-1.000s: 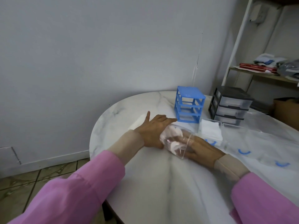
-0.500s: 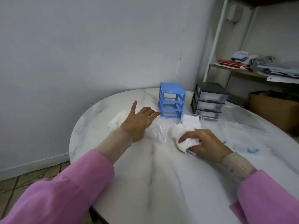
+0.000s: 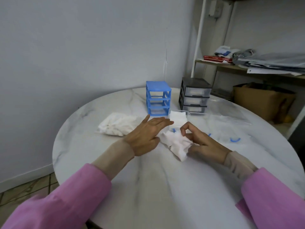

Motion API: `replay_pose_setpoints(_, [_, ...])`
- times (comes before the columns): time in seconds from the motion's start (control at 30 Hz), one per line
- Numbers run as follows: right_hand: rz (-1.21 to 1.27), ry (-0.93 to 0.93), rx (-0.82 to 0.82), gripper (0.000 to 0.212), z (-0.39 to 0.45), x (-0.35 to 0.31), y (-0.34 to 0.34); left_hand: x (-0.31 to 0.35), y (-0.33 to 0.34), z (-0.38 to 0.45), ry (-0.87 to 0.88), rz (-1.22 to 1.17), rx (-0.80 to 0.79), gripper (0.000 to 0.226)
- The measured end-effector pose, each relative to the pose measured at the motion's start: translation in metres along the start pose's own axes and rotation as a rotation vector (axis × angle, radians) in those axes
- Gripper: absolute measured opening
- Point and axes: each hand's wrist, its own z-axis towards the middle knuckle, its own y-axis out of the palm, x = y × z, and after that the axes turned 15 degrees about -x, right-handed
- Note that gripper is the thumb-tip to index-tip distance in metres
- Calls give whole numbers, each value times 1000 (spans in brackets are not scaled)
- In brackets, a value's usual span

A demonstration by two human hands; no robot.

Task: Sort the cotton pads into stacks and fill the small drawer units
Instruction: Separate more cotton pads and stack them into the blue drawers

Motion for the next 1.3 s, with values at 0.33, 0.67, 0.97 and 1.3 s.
replay_pose_setpoints(0.33, [-455,-139,161,41,9,14,11,-28,22,12,-56,-11,39,44])
replay_pose_setpoints(0.67, [-135,-121,334,45,22,-8,-12,-11,8,30,55,-295,399,38])
replay_pose_setpoints(0.97, [254,-186,482,37,57,-7,-19,1,8,44,8,-1205,404,29])
replay_pose_setpoints(1.3, [360,-125,611,34,68,9,-11,-2,17,50,-20,-1341,470,9])
